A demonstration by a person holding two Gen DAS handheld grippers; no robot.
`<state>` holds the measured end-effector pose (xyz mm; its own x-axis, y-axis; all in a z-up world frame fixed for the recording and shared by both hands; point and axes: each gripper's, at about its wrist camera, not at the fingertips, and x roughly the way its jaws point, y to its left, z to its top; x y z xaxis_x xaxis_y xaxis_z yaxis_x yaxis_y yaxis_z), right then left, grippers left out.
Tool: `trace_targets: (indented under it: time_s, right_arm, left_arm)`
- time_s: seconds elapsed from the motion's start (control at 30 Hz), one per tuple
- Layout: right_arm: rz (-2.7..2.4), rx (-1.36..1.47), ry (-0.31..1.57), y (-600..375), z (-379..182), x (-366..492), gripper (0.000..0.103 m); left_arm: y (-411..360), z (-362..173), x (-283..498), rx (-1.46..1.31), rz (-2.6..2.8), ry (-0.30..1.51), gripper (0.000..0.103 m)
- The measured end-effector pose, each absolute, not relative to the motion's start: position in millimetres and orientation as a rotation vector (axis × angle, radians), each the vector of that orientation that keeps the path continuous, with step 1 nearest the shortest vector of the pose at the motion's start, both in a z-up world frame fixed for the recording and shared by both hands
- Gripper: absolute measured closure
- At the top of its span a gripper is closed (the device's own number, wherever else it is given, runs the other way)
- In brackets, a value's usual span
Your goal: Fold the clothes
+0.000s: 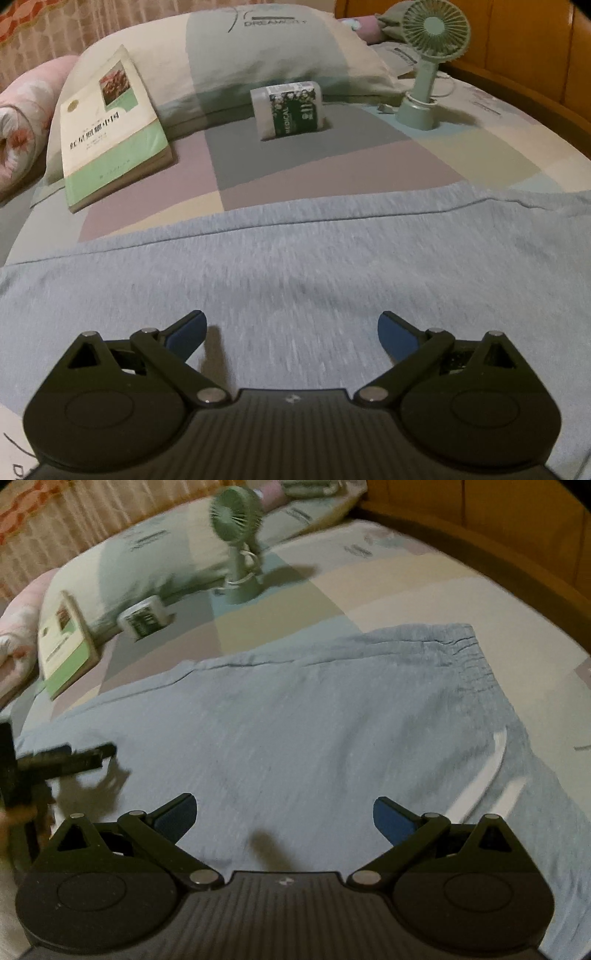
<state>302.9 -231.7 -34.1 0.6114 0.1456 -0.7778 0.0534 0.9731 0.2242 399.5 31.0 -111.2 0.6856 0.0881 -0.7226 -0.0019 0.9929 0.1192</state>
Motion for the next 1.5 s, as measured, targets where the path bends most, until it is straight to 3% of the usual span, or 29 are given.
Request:
trace_targets:
  time_s: [0.13, 0.27, 0.37, 0.57, 0.9, 1.2, 1.33, 1.5]
  right_arm:
    - [0.021, 0.182, 0.858, -216.6, -40.6, 281.9, 0.0]
    - [0.029, 0.308, 0.871, -223.1, -58.0, 268.2, 0.0]
    - [0.018, 0.35, 0.878, -227.1, -66.8, 254.6, 0.0]
    - [0.026, 0.356, 0.833, -226.6, -63.2, 235.0, 0.0]
    - [0.143, 0.301, 0.803, -206.7, -54.5, 221.2, 0.0]
    - [0.158, 0.274, 0.79, -209.8, -53.1, 225.0, 0.0]
    - [0.137, 0.224, 0.818, -207.6, -55.7, 243.8, 0.0]
    - [0.098, 0.129, 0.785, -204.3, -59.2, 238.9, 0.0]
  left_arm:
    - [41.1, -119.0, 377.6, 0.226, 0.029, 0.803, 0.003]
    - [81.5, -125.9, 361.2, 0.031, -0.037, 0.886, 0.002]
    - [88.0, -117.0, 358.8, 0.076, -0.028, 0.903, 0.002]
    - [81.3, -93.6, 384.2, 0.085, -0.04, 0.78, 0.002]
    - [51.5, -101.1, 441.3, -0.23, -0.353, 0.828, 0.002]
    - [105.5, -116.2, 444.5, -0.143, 0.059, 0.9, 0.003]
    - [82.4, -92.4, 439.6, -0.099, 0.033, 0.895, 0.003]
    - [-2.4, -52.6, 447.1, -0.122, -0.251, 0.892, 0.002]
